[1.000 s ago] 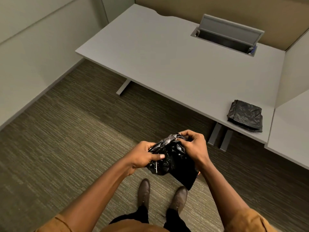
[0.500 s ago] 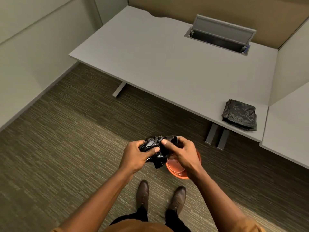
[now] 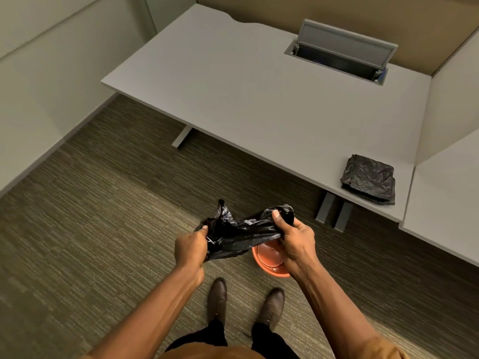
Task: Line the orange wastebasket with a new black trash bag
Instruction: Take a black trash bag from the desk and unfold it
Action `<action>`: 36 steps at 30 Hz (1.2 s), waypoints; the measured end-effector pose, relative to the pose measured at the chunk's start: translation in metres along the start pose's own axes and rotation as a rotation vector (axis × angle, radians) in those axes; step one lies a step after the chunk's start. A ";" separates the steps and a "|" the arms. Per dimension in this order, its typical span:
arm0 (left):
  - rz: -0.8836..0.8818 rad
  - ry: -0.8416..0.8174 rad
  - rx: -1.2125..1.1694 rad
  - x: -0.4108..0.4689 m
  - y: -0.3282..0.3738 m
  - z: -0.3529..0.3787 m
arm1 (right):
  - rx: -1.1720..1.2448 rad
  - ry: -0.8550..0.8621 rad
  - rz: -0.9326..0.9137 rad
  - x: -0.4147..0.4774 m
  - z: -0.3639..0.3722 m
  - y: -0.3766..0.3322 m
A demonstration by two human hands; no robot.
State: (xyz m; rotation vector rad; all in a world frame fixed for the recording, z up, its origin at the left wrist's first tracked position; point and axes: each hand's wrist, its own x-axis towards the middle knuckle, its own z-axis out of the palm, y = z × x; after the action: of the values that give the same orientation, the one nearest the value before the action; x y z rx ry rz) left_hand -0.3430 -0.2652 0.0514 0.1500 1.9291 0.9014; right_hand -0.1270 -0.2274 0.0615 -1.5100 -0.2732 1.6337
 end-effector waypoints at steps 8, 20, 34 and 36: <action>0.665 0.020 0.431 -0.038 0.003 0.015 | -0.054 -0.166 0.021 -0.005 0.013 -0.006; 0.779 -0.049 0.684 -0.021 0.017 0.040 | -0.242 -0.266 -0.052 0.000 -0.011 -0.023; 0.566 0.128 0.683 0.002 0.034 0.042 | -0.572 0.324 -0.049 0.040 -0.060 -0.001; 0.521 0.079 0.694 0.004 0.026 0.045 | -0.217 0.322 0.058 0.045 -0.054 0.008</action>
State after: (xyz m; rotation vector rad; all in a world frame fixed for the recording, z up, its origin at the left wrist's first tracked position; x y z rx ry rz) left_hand -0.3148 -0.2209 0.0538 1.0749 2.2505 0.5154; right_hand -0.0776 -0.2212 0.0116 -1.9335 -0.2353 1.4111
